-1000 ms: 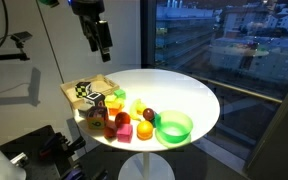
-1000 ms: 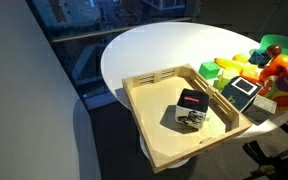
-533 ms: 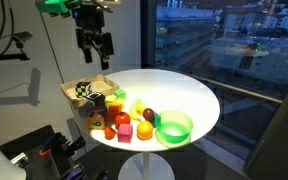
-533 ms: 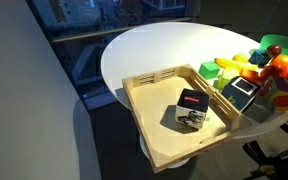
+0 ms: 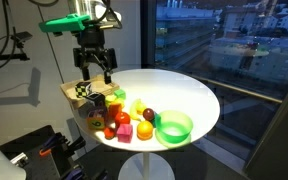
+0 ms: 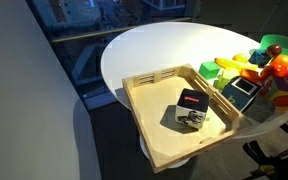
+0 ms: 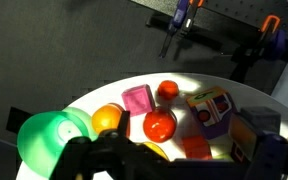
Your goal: Put the soft orange block on the tray
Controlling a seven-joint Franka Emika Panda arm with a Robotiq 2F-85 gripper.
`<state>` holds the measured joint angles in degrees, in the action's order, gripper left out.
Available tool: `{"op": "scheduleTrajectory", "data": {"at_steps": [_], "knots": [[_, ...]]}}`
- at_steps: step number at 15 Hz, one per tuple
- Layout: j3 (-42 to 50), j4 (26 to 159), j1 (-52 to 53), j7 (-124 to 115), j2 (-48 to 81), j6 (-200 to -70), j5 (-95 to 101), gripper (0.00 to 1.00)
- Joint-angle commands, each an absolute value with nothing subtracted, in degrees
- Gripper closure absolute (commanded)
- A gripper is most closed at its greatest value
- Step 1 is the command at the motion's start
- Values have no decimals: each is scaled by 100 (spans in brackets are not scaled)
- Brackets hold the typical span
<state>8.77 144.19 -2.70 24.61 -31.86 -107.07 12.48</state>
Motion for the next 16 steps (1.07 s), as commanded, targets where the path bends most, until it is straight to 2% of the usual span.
{"op": "scheduleTrajectory", "data": {"at_steps": [1,16], "knots": [[1000,14877,-200,2934,-3458,-11130,1467,0],[1019,15046,-152,3089,-3268,-11311,1289,0]]}}
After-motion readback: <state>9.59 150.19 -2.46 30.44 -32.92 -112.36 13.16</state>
